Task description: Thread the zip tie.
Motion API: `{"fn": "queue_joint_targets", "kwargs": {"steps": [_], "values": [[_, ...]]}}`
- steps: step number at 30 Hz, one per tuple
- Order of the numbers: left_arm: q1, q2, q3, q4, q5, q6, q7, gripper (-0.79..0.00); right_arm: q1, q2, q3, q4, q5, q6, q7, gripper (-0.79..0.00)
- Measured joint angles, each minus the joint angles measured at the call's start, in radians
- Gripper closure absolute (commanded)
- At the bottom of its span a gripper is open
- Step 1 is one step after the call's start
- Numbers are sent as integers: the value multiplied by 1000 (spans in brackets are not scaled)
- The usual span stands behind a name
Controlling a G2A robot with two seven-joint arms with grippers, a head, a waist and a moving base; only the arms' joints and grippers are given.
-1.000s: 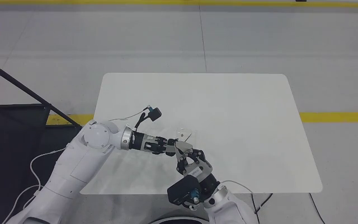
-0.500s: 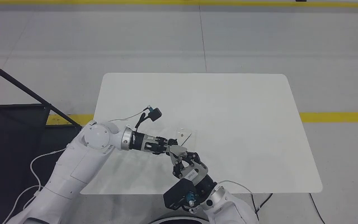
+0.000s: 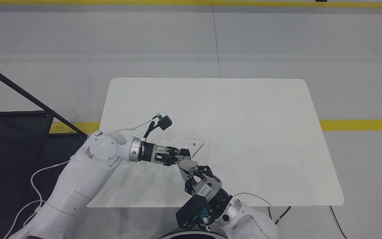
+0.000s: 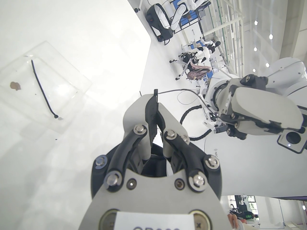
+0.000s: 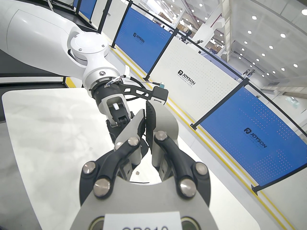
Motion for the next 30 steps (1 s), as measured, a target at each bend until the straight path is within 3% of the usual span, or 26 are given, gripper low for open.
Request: {"fn": "queue_joint_targets", "kwargs": {"steps": [17,30], "values": [[-2,3,4,-5,2,2,-12,0,3,23,19,-12,9,-99,-19,0],[-1,7,6,-14,13,-24,-37,0,6,33,29,-10,29,-92,2,0]]}}
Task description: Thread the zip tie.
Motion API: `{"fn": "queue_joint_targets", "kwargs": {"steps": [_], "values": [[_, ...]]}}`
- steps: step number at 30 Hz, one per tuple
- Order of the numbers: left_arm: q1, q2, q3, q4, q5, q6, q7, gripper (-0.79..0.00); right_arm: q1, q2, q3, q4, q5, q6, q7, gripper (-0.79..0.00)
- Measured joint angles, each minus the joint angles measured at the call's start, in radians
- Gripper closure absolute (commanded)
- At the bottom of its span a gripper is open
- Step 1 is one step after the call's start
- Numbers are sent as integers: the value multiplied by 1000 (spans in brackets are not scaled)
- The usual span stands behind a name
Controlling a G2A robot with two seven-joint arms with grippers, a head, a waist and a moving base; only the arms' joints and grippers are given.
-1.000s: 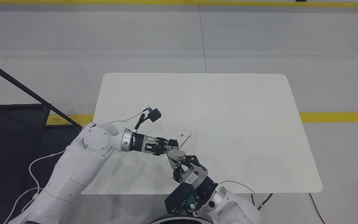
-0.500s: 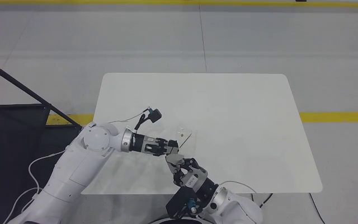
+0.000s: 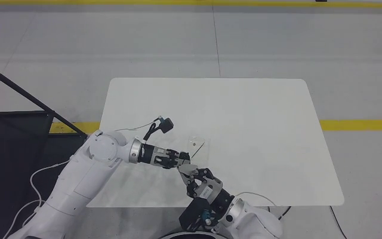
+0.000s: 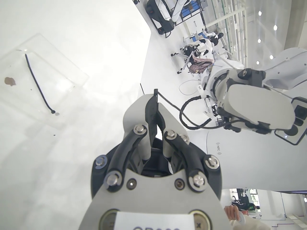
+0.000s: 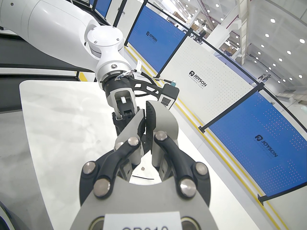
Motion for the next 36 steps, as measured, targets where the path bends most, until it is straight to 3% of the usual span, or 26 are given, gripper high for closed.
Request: {"fn": "queue_joint_targets", "kwargs": {"steps": [13,36], "values": [[3,21,20,-54,32,3,-4,0,-28,11,29,-16,16,60,-12,0],[-34,78,85,-74,-7,8,-9,0,-66,27,37,-35,-11,160,-22,0]]}}
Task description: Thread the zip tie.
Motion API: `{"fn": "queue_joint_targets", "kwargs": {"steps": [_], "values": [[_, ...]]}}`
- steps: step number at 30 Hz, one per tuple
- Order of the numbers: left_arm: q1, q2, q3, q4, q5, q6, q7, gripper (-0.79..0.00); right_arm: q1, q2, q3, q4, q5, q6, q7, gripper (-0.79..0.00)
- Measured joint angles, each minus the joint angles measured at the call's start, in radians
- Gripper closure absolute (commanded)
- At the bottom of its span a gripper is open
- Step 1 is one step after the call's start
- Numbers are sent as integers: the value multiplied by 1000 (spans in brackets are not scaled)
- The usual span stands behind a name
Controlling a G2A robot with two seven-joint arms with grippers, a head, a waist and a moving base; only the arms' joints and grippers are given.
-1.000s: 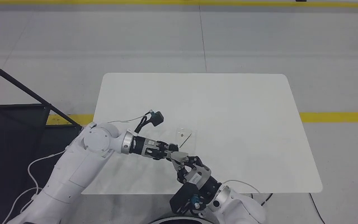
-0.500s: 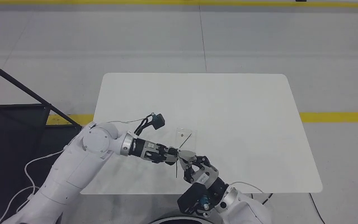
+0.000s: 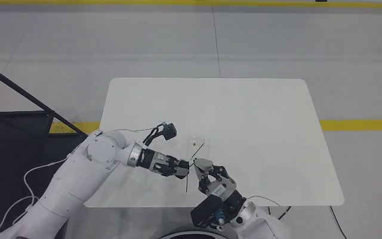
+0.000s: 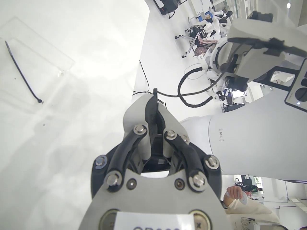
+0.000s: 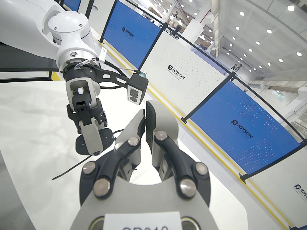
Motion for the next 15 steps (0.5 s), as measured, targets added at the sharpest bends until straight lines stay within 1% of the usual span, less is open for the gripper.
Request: {"fn": "queue_joint_targets", "kwargs": {"steps": [5,15], "values": [[-9,10,16,-2,-17,-9,9,0,6,2,-9,2,-14,-3,18,0],[-26,30,45,5,-43,-23,23,0,9,1,-26,1,-34,55,45,0]]}}
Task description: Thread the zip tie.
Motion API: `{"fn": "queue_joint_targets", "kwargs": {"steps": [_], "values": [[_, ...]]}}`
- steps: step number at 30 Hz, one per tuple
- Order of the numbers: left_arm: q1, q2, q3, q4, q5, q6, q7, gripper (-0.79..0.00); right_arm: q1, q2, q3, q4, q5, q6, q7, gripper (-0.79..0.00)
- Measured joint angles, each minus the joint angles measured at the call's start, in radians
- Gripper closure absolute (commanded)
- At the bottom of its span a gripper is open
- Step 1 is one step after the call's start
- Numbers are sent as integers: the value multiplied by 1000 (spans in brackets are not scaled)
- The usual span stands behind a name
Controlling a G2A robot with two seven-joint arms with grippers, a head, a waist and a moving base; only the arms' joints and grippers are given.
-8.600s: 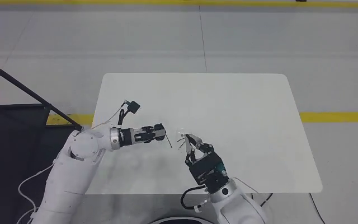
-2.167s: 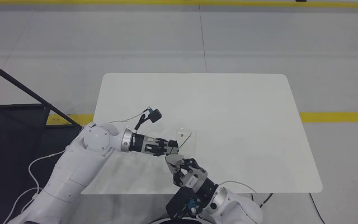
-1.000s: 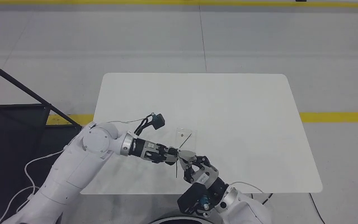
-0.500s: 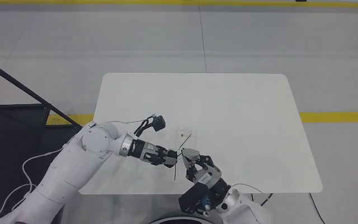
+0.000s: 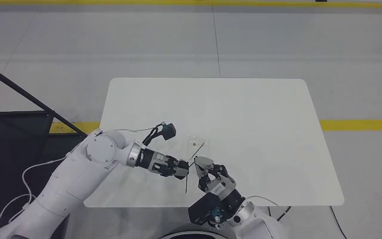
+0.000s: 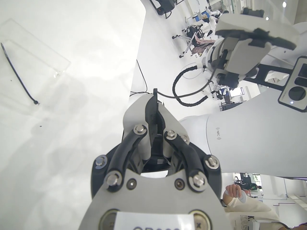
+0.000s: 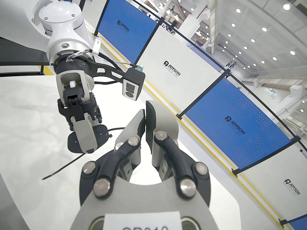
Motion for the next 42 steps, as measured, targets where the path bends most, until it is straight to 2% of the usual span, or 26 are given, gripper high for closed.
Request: {"fn": "queue_joint_targets", "kwargs": {"steps": [9,21,42], "values": [[-14,13,25,9,-17,-9,9,0,-3,-1,-17,0,-13,53,-1,0],[-33,24,56,18,-32,-19,20,0,4,2,-31,2,-36,52,4,0],[-49,40,80,30,-66,-34,34,0,46,-7,-87,18,-123,71,135,0]]}}
